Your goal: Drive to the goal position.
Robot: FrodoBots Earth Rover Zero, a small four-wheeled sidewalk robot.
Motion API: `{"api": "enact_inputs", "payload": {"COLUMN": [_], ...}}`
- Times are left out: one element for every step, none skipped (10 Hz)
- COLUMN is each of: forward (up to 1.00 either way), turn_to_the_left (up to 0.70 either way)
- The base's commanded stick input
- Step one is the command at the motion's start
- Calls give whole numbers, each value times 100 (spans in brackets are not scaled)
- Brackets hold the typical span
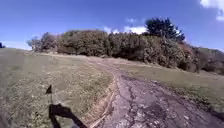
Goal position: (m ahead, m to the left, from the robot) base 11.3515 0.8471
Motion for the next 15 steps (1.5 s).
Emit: {"api": "enact_inputs", "payload": {"forward": [70,70,70,70,70,70,70,70,70,70,70,70,70,70,70], "turn_to_the_left": [0,0,0,0,0,0,0,0,0,0,0,0,-16,-32,-35]}}
